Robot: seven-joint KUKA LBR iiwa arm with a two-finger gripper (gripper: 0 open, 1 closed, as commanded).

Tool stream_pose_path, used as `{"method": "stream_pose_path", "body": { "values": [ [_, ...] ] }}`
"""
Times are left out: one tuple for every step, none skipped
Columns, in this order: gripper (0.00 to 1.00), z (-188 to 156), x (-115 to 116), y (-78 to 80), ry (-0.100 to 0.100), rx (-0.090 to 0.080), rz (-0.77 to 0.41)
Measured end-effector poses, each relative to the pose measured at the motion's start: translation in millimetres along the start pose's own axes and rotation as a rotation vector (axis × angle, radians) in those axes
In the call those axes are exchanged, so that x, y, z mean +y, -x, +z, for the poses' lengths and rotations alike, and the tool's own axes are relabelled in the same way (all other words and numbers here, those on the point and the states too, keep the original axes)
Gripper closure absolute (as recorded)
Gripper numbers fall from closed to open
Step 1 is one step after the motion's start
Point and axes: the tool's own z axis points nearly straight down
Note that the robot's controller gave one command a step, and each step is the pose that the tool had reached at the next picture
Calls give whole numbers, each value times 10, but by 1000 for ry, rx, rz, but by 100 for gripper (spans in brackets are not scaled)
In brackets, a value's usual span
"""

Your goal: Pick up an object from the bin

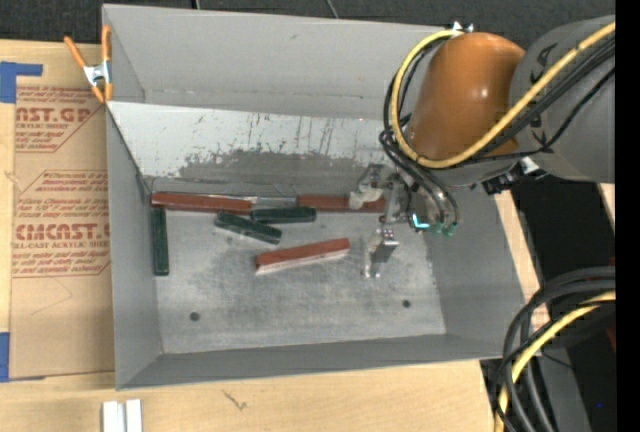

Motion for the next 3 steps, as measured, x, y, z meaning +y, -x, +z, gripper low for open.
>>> {"method": "stream_pose_path", "body": {
  "values": [
    [0,-40,0,18,0,-8,0],
    [0,262,80,68,-1,-15,-54],
    [100,980,433,252,1,-7,-39]
  ]
}}
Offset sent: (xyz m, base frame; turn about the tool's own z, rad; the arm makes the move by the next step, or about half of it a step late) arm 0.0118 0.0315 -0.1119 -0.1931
